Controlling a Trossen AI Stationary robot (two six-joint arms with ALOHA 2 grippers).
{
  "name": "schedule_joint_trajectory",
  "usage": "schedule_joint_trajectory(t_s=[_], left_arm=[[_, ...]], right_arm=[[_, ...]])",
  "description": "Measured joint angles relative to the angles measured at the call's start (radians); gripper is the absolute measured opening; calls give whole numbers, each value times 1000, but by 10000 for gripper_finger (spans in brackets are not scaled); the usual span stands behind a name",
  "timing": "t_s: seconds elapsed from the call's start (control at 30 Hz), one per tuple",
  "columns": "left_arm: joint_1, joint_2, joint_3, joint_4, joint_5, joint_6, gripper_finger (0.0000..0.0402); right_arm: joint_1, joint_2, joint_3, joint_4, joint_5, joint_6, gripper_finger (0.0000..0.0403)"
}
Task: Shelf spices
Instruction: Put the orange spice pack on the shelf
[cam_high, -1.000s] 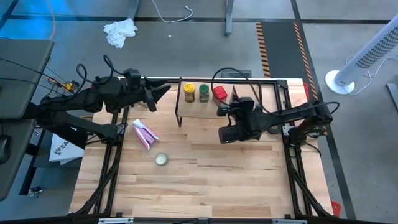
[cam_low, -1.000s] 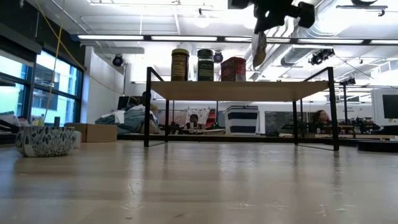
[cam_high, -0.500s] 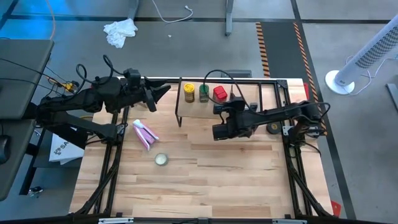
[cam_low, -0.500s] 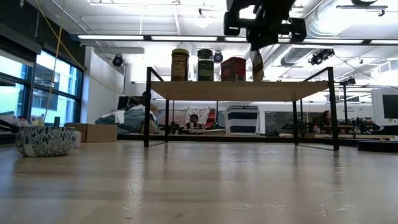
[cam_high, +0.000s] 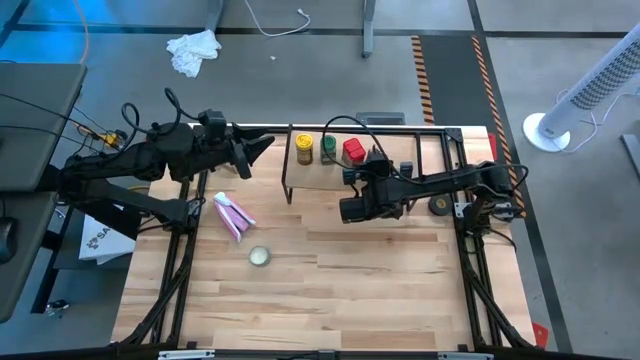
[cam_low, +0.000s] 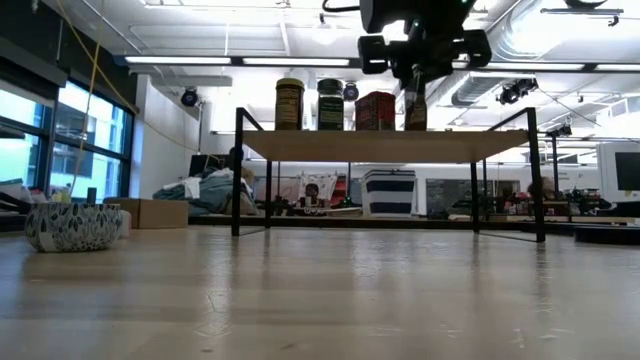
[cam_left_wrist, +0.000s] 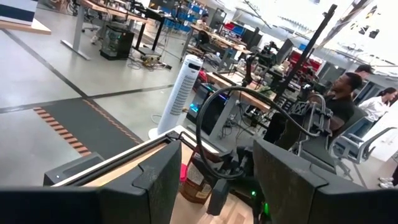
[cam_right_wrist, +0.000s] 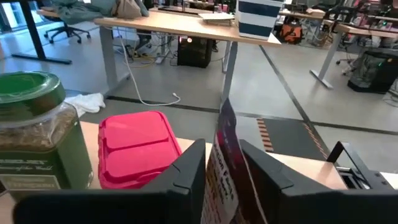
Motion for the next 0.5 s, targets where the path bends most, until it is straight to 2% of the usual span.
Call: schedule_joint_trajectory(t_s=[0.17,0.3,0.5], left_arm=[[0,0,0,0,-1,0,197],[0,0,0,7,-33,0,197],[5,0,0,56,-105,3,197]], right_arm=[[0,-8,0,3,-6,-1,96],[20,-32,11,7,-61,-25,99],[41,-75,38,4,-67,-177,99]])
